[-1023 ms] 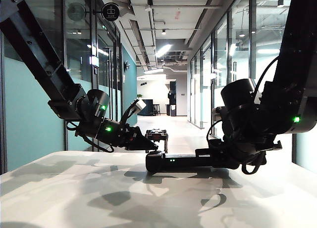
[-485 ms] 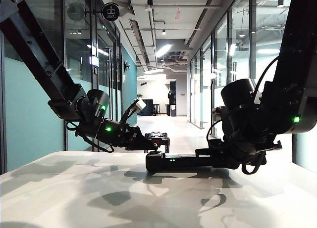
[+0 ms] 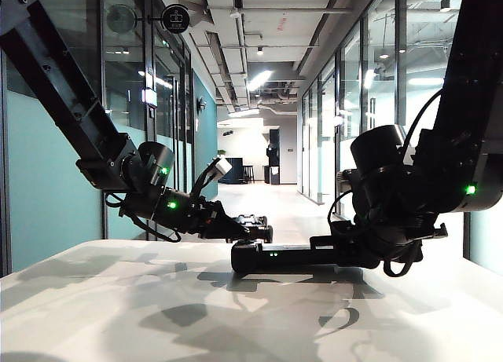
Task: Push the left joystick on the remote control sitting on the white table backward to make the robot dog back up in a straight line until it returns close to you.
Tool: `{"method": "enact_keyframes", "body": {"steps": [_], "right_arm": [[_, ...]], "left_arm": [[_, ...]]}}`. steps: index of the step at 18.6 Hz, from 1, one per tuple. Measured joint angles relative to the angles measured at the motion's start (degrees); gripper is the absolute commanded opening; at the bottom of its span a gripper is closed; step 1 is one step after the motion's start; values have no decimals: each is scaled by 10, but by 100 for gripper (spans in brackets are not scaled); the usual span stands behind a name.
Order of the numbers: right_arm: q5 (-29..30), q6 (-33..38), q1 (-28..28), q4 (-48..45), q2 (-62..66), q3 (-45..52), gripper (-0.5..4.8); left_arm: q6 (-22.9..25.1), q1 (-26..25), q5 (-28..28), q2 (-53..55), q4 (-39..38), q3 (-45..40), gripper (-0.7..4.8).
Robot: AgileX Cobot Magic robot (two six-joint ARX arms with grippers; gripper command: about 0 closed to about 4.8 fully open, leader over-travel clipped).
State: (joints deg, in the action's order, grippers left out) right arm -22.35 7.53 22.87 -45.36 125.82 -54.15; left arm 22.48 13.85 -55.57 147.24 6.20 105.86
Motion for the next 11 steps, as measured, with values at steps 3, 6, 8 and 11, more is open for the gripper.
{"method": "enact_keyframes", "body": {"steps": [3,6,8,11], "right_arm": [[0,0,0,0,0,0,202],[0,0,0,0,0,0,202],[0,0,0,0,0,0,202],[0,0,0,0,0,0,202]], "left_arm": [[0,0,0,0,0,0,-6],[0,0,0,0,0,0,-6],[-6,0,26,0,6,0,-6],[-57,1,142,0,40,0,-6]]}}
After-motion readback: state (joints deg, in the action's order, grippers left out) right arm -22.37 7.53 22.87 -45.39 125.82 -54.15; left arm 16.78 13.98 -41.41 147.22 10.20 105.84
